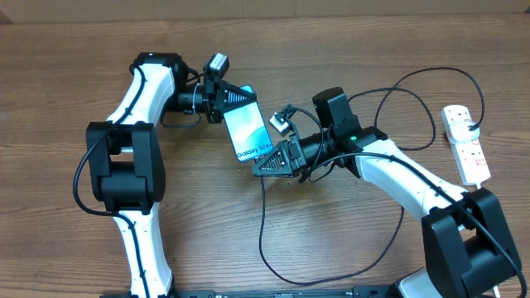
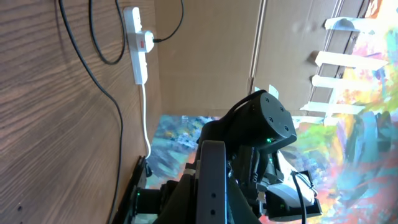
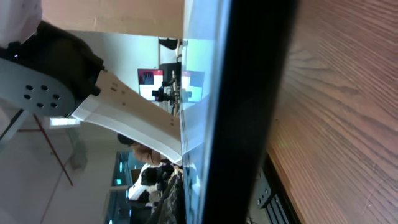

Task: Plug charger to phone and switch on socket

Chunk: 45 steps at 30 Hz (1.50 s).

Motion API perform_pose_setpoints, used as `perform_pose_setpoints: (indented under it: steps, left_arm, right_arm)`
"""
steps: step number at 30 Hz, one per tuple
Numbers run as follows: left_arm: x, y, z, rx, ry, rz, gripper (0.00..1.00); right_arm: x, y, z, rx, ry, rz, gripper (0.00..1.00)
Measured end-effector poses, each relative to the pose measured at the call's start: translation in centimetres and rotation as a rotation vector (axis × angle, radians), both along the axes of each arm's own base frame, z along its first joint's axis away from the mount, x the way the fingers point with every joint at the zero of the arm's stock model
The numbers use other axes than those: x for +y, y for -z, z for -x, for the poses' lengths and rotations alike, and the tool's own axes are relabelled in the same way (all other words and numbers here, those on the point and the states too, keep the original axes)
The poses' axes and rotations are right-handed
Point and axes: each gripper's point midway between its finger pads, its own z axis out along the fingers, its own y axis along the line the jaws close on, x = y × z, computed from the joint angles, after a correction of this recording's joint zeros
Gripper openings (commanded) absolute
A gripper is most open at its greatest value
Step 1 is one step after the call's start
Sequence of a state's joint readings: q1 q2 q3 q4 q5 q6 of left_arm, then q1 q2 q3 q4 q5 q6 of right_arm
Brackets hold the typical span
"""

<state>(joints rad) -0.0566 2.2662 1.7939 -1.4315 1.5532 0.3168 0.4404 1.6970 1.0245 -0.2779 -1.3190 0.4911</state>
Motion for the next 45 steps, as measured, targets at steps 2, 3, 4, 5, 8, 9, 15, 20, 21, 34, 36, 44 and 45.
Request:
perform_pose_setpoints:
  steps: [2,3,4,5,8,9,15,20,21,34,36,44,45]
  left_arm:
    - [0.1,0.0,-0.1,-0.004,-0.002,0.000,0.04]
    - [0.2,0.0,-0.1,-0.006,-0.004,0.001,0.04]
    - [0.2,0.0,-0.2,-0.006,-0.006,0.001,0.04]
    - [0.3,0.0,-0.2,-0.006,-0.009,0.001,0.04]
    - [0.5,0.0,-0.3,-0.005,-0.014,0.001,0.04]
    - [0.5,0.0,-0.3,-0.003,-0.014,0.003,0.04]
    - [0.7,-0.1,-0.4,-0.002,-0.022,0.008,0.04]
    - [0.8,-0.2,-0.3,0.005,-0.022,0.008,0.04]
    - [0.8,-0.2,-0.3,0.006,-0.023,0.008,0.04]
    - [1.3,-0.6,-0.2,0.000,-0.033,0.008,0.04]
    - [1.3,-0.7,-0.2,-0.001,-0.033,0.008,0.04]
    - [-0.8,0.3,1.5,-0.016,0.049,-0.048,0.04]
    - [-1.0,0.4,1.6,-0.020,0.056,-0.052,0.04]
  right_arm:
    - [0.1,0.0,-0.2,0.005,0.010,0.008,0.04]
    - [0.1,0.0,-0.3,0.006,0.014,0.009,0.04]
    - [0.2,0.0,-0.4,0.007,0.017,0.009,0.04]
    - [0.2,-0.1,-0.5,0.011,0.019,0.008,0.04]
    - [0.5,-0.4,-0.6,0.024,0.024,0.005,0.04]
    - [0.5,-0.5,-0.7,0.026,0.025,0.002,0.04]
    - [0.6,-0.7,-0.9,0.060,0.037,0.002,0.04]
    - [0.7,-0.8,-1.1,0.077,0.044,0.005,0.04]
    - [0.8,-0.9,-1.1,0.076,0.044,0.004,0.04]
    - [1.0,-1.2,-1.3,0.084,0.051,-0.002,0.04]
    - [1.1,-1.3,-1.4,0.078,0.053,-0.007,0.07]
    - [-1.0,-3.1,-7.5,-0.142,0.239,-0.067,1.00]
    - [-1.5,-3.4,-7.8,-0.147,0.240,-0.077,1.00]
